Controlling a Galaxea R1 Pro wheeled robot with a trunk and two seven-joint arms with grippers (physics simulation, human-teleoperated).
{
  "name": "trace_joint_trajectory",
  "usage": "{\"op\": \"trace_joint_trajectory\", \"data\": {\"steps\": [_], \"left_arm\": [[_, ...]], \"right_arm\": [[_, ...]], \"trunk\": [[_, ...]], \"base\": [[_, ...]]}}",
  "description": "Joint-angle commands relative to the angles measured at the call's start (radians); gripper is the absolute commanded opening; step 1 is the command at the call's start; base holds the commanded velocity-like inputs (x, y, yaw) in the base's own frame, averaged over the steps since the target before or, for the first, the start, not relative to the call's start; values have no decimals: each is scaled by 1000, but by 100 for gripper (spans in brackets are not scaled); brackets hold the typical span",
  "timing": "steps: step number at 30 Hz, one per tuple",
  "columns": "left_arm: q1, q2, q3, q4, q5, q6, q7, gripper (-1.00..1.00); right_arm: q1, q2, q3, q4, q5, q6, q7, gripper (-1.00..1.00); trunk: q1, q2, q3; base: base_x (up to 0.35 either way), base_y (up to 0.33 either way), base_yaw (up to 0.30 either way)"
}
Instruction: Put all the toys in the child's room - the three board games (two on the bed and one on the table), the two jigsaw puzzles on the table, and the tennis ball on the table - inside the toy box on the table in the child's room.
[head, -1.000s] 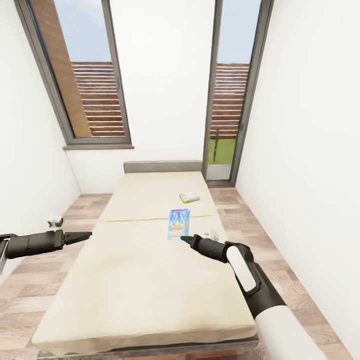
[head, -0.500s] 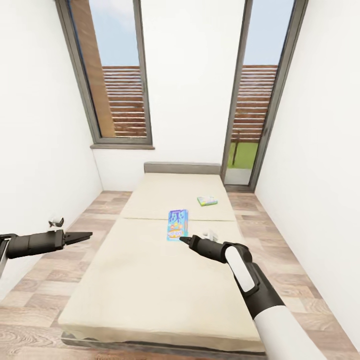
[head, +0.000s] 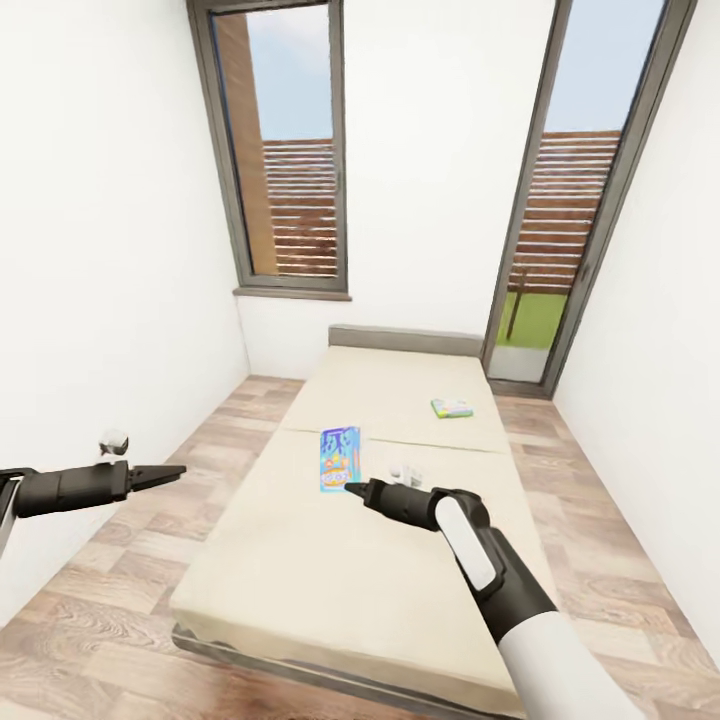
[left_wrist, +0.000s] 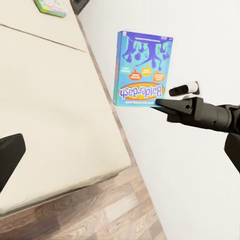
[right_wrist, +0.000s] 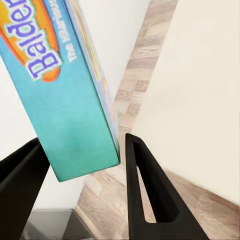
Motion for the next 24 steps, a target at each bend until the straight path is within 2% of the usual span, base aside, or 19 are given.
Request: {"op": "trace_joint_trajectory", "data": {"steps": [1, 6, 21, 24], "left_arm": [[-1, -1, 1, -1, -11, 11, -3, 100], [-1, -3, 2, 0, -12, 11, 23, 100], [-1, -4, 3, 1, -14, 10, 27, 100], [-1, -4, 3, 1, -14, 10, 28, 100]], "right_arm": [[-1, 0, 0, 7, 0, 4, 5, -100], [-2, 0, 10, 43, 2, 3, 4, -100], [-2, 0, 15, 54, 3, 2, 4, -100], [-2, 0, 15, 54, 3, 2, 4, -100]], "trunk": [[-4, 6, 2], [-23, 41, 21], [-80, 146, 77], [-80, 146, 79]], "base": [[-27, 0, 272], [-10, 0, 272], [-1, 0, 272], [0, 0, 273]]}}
